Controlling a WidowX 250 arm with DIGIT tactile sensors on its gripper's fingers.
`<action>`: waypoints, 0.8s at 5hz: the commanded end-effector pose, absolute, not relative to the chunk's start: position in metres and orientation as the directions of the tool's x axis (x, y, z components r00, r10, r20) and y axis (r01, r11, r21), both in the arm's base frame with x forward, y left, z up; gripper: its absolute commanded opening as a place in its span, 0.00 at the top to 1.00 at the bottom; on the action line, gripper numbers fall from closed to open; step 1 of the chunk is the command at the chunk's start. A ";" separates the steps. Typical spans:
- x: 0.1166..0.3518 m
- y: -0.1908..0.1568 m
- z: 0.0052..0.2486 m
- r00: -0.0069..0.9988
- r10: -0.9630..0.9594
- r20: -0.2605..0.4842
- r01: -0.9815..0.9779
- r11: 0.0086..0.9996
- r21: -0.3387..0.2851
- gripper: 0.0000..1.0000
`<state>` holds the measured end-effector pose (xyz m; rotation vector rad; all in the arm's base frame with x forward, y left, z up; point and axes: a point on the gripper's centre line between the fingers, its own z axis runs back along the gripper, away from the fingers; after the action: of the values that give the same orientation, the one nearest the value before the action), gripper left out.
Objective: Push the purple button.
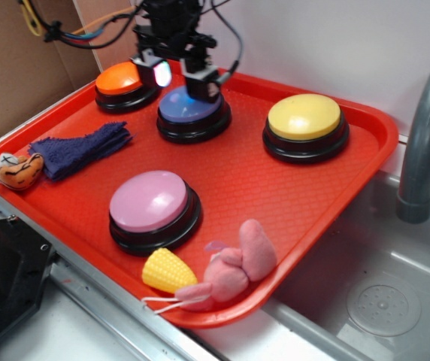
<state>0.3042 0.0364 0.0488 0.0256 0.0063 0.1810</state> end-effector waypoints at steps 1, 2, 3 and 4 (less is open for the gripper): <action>0.302 0.042 0.058 0.984 0.174 -0.022 -0.173 0.983 0.053 0.00; 0.294 0.043 0.084 0.987 0.154 0.046 -0.157 0.983 0.094 0.00; 0.284 0.046 0.113 0.984 0.125 0.128 -0.143 0.980 0.140 0.00; 0.277 0.051 0.130 0.984 0.083 0.156 -0.106 0.983 0.148 0.00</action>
<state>0.2756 0.0446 0.1142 0.1507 -0.0877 0.0907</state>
